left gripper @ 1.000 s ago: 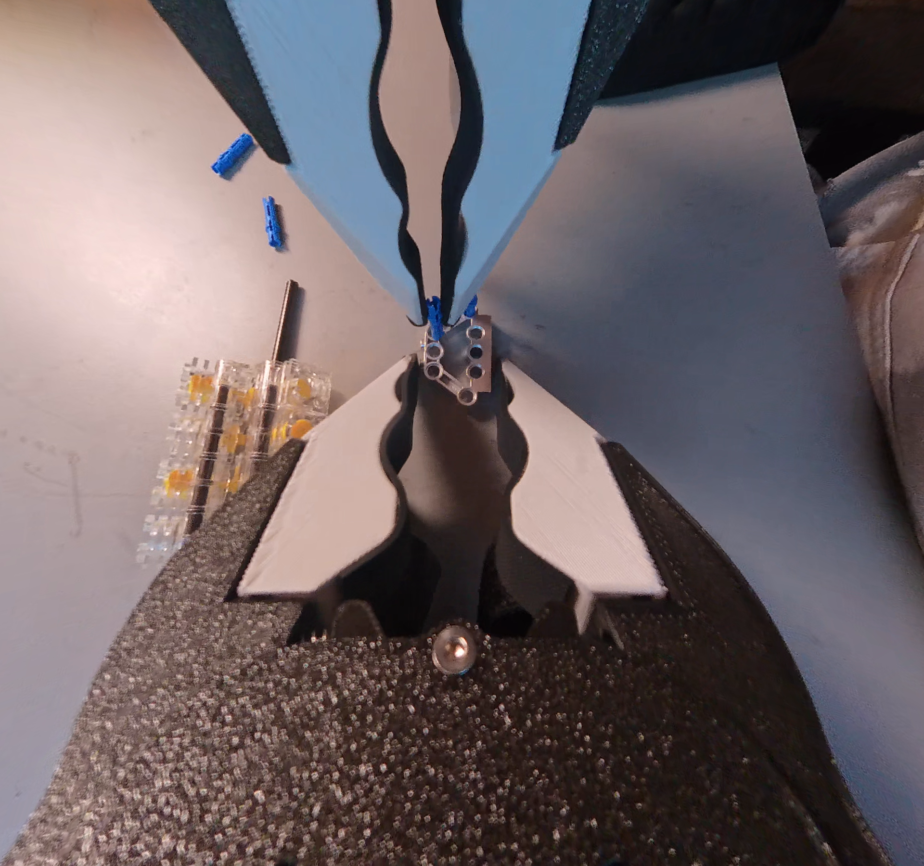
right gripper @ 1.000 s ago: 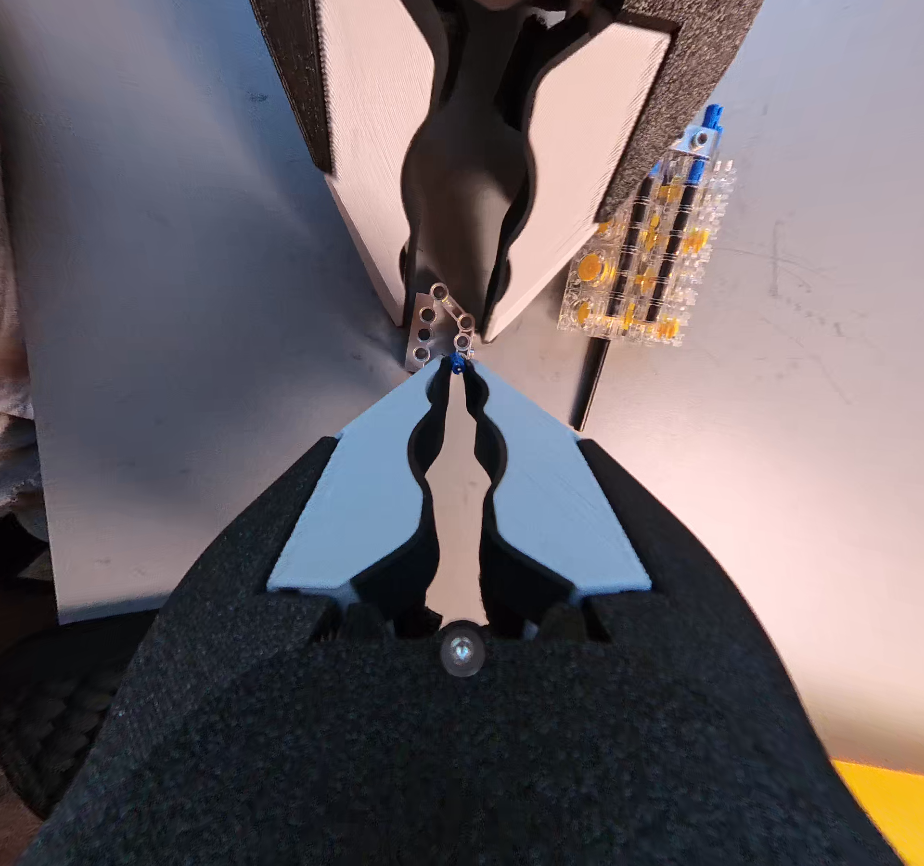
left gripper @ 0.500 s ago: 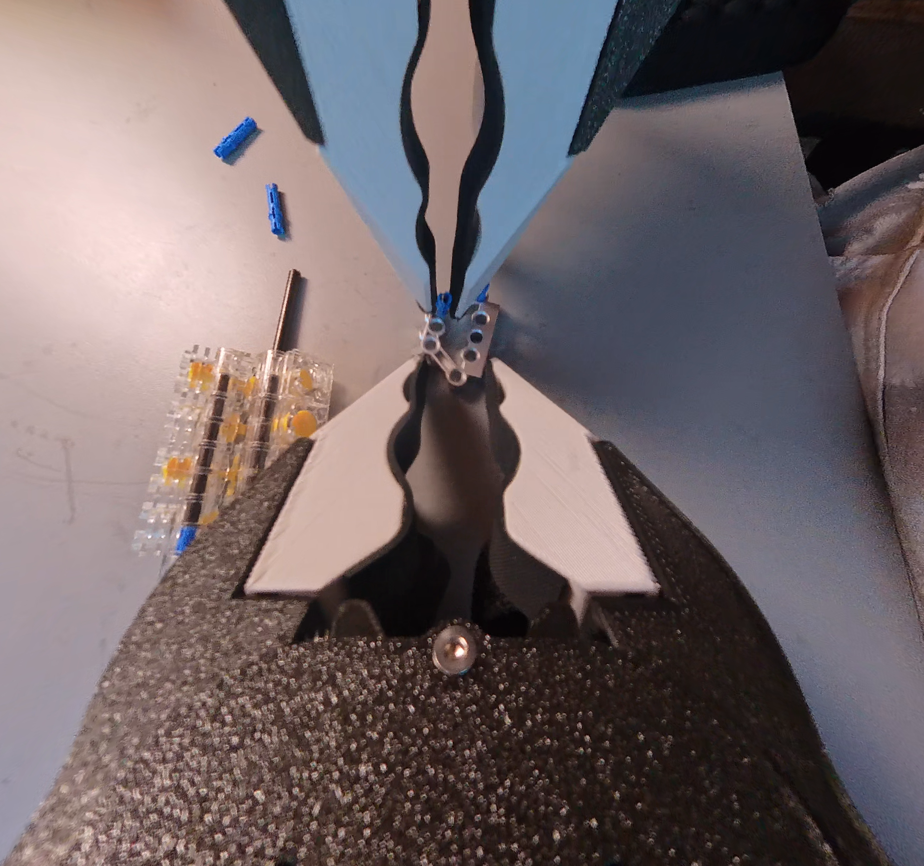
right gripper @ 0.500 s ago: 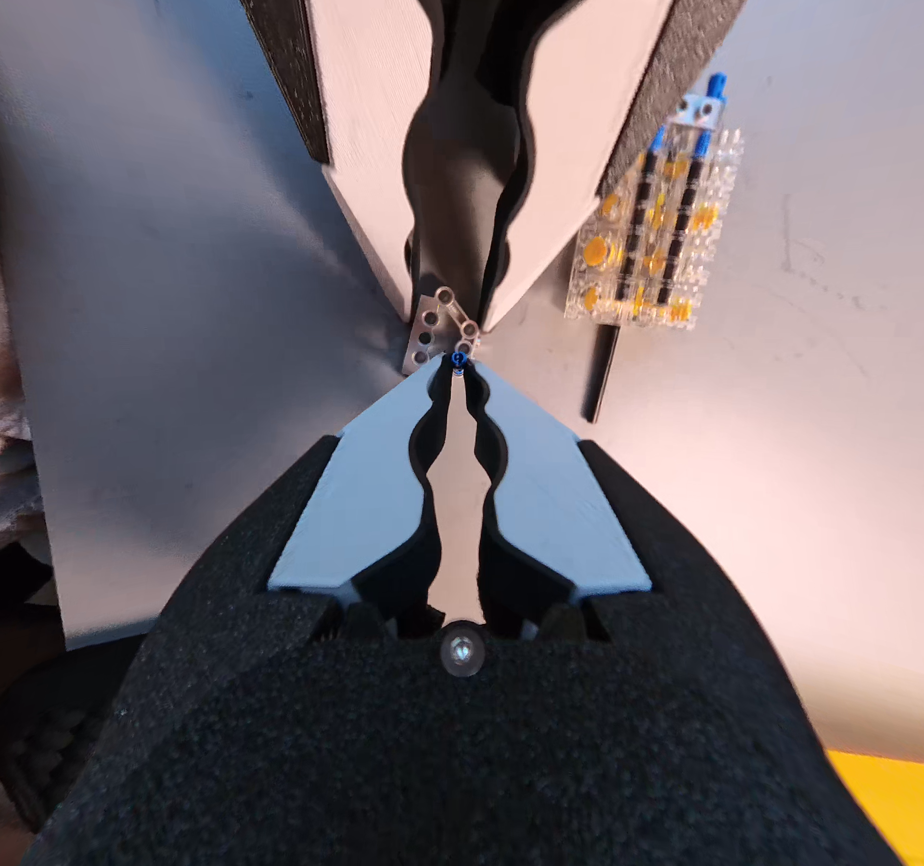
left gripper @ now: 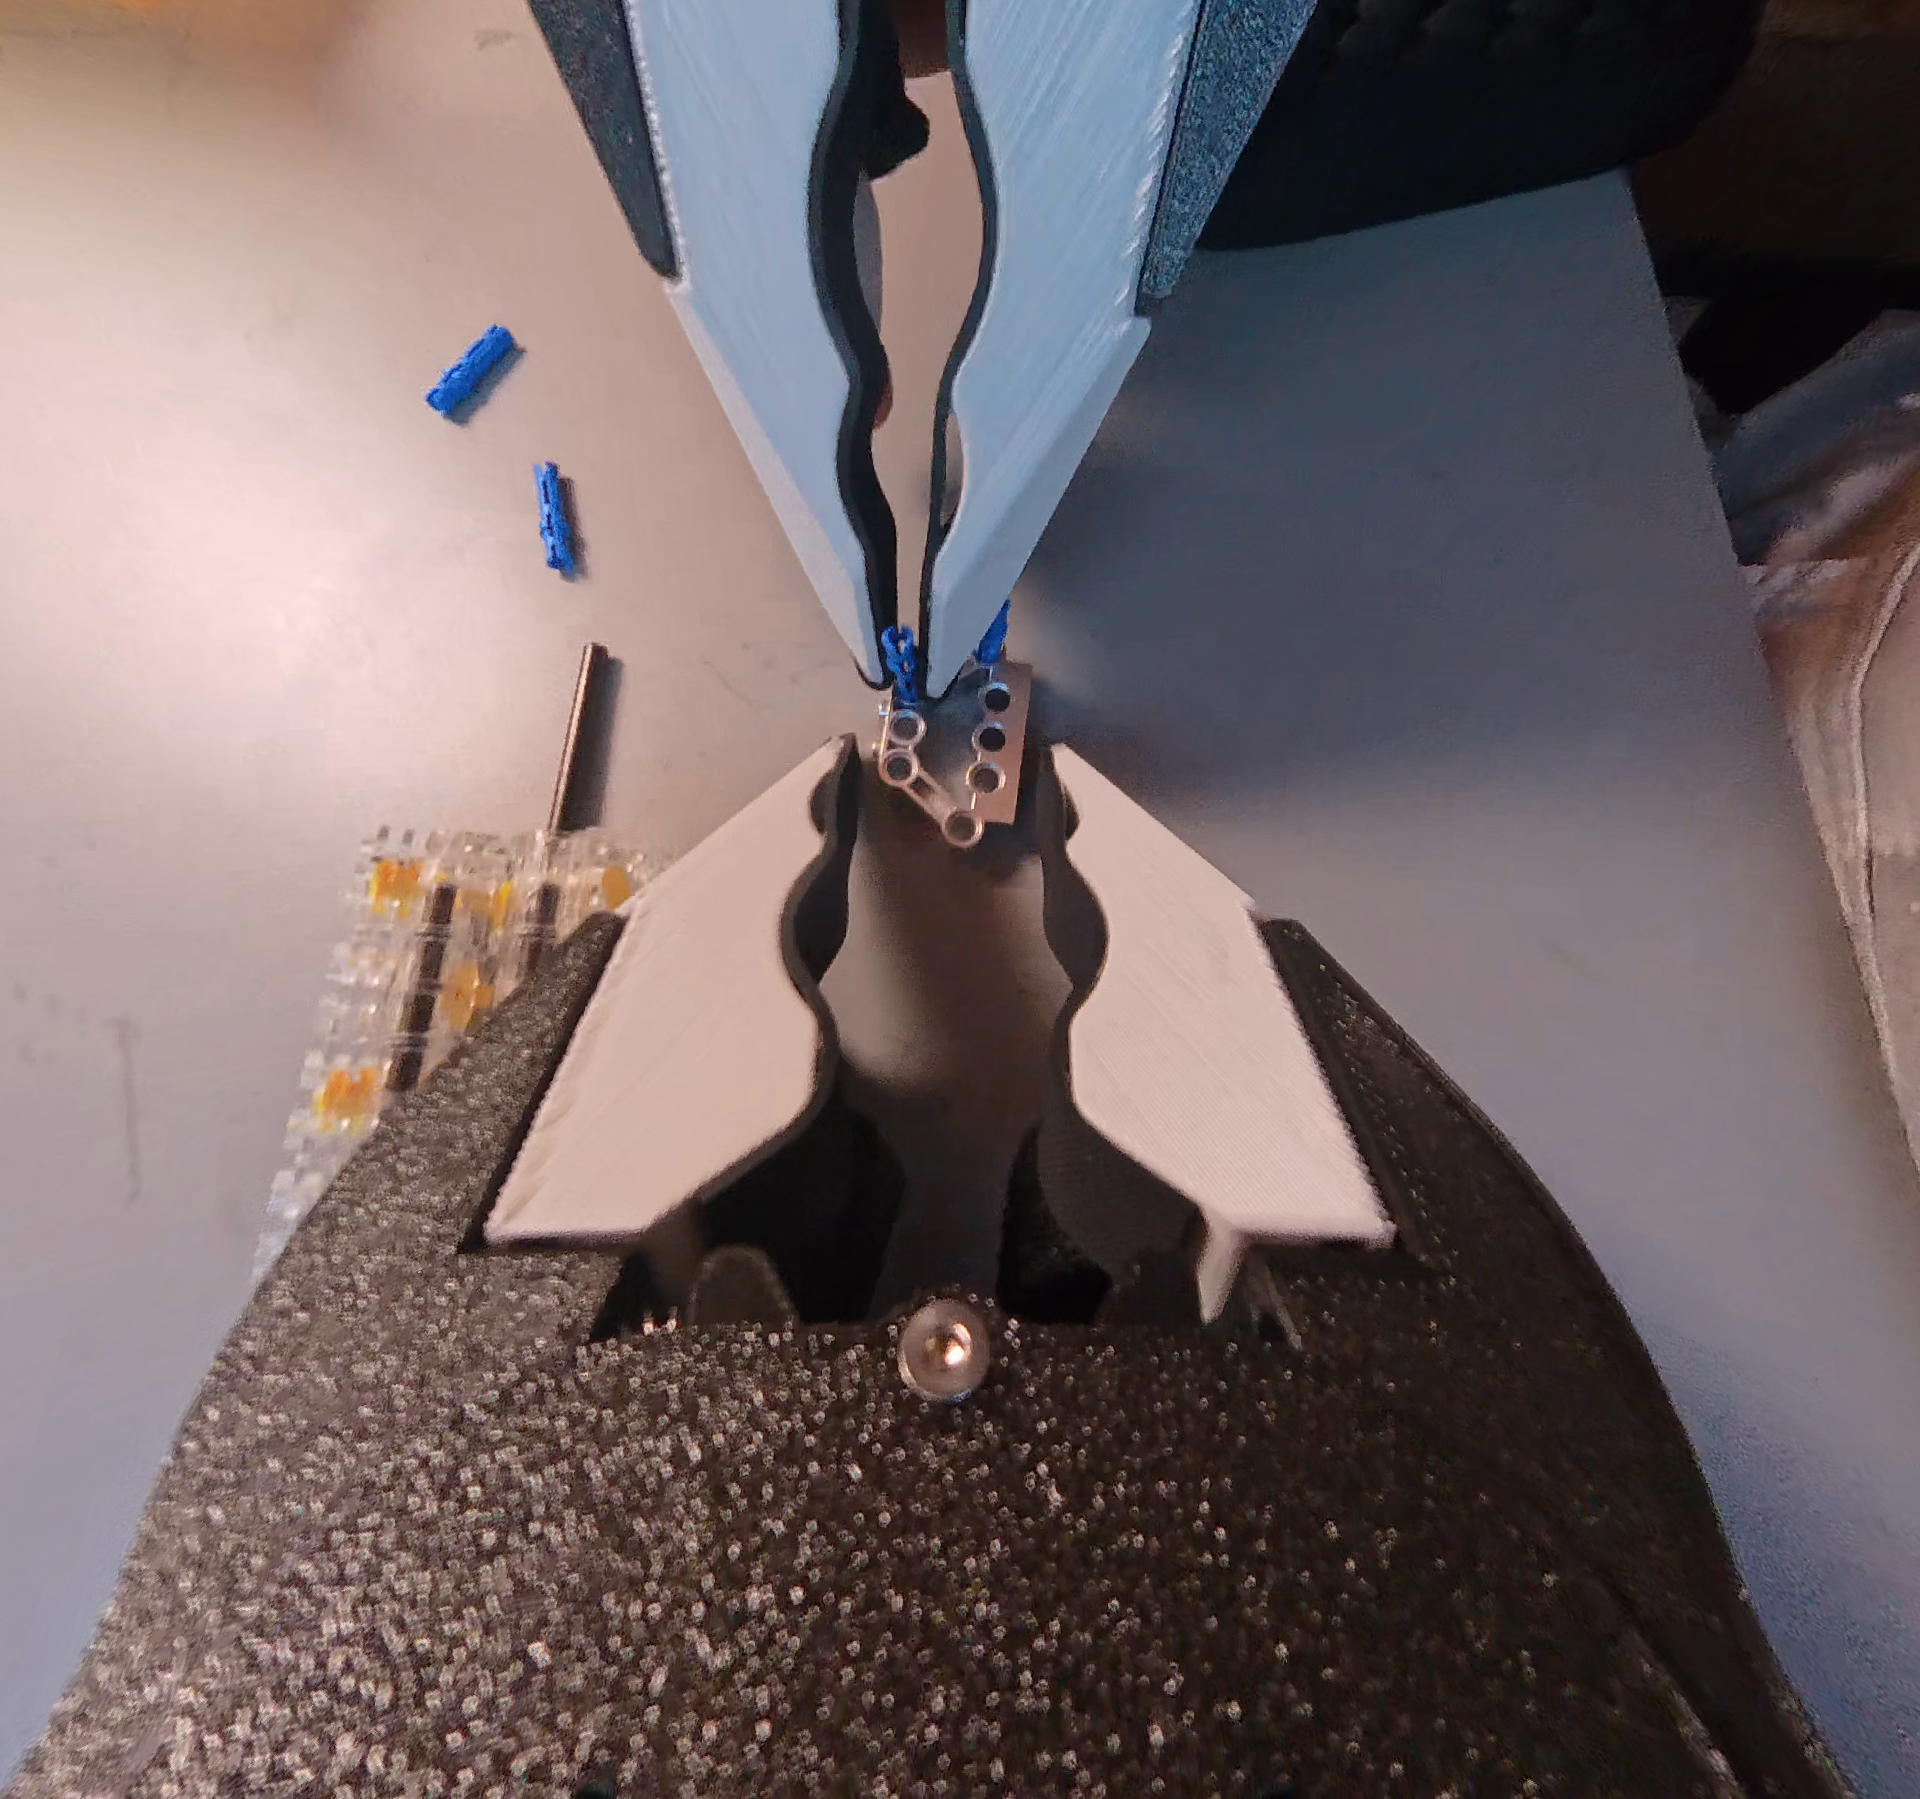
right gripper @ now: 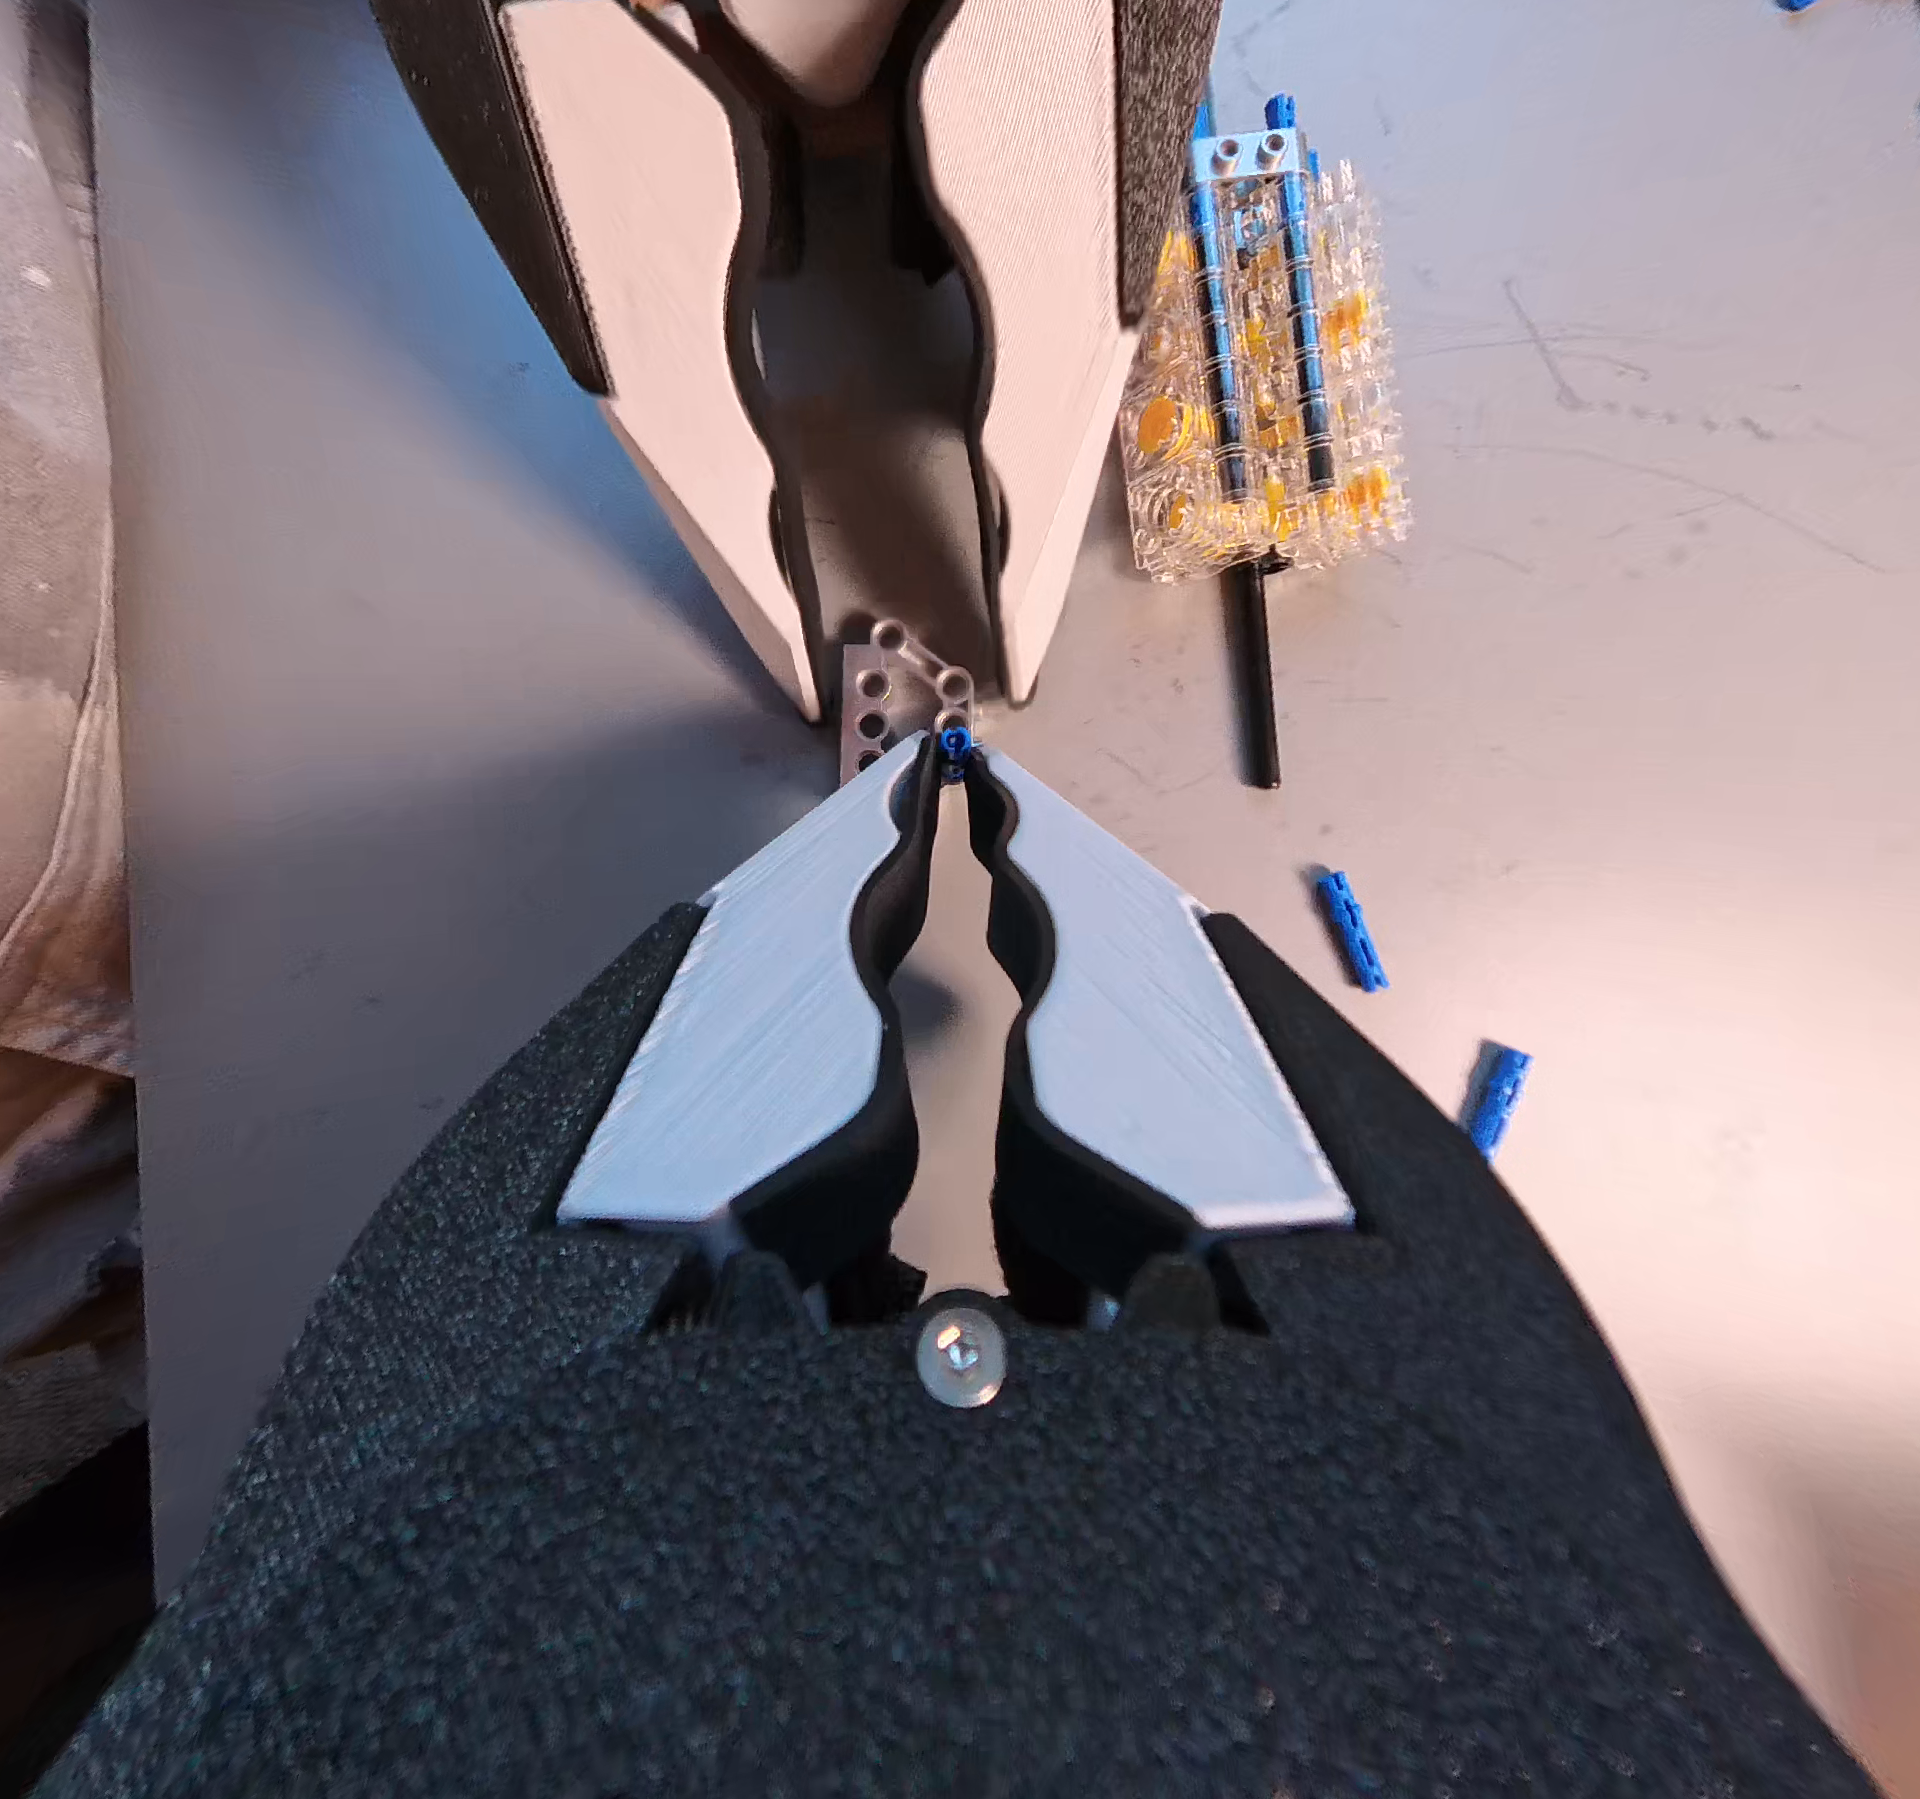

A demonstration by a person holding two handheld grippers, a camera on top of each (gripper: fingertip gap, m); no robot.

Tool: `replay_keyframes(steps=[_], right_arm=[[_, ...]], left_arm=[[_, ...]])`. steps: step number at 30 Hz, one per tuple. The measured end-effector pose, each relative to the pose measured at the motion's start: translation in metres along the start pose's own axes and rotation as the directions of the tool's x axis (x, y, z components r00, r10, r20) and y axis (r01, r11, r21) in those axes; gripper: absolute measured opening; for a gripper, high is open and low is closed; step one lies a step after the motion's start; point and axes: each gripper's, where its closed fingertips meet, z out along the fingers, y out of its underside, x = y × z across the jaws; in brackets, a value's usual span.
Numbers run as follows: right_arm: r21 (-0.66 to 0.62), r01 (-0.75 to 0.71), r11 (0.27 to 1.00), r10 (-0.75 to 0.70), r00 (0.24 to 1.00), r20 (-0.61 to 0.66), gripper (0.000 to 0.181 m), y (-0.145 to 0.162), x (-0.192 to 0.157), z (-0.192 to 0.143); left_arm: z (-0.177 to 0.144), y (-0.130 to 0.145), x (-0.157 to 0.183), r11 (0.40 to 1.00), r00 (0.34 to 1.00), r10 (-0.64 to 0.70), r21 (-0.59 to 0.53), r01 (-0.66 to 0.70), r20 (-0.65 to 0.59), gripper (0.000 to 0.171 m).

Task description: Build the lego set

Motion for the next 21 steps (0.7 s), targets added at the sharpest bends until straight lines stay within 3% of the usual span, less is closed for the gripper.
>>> replay_keyframes(steps=[12, 14, 16, 21], right_arm=[[-0.032, -0.015, 0.999, 0.015, 1.0, 0.004, 0.003, 0.0, -0.001, 0.0], [-0.047, 0.028, 0.998, -0.029, 1.0, -0.007, 0.017, -0.003, -0.003, -0.005], [-0.068, 0.064, 0.996, -0.065, 0.998, -0.012, 0.018, -0.008, -0.004, -0.008], [-0.149, 0.113, 0.982, -0.118, 0.993, -0.027, 0.004, -0.008, -0.002, -0.011]], left_arm=[[0.003, -0.002, 0.003, 1.0, 1.0, -0.029, -0.01, 0.029, -0.005, 0.027], [0.004, -0.002, 0.003, 1.0, 1.0, -0.028, -0.01, 0.028, -0.002, 0.027], [0.004, -0.002, 0.003, 1.0, 1.0, -0.026, -0.011, 0.026, -0.002, 0.027], [0.003, -0.001, 0.003, 1.0, 1.0, -0.023, -0.012, 0.023, 0.0, 0.027]])
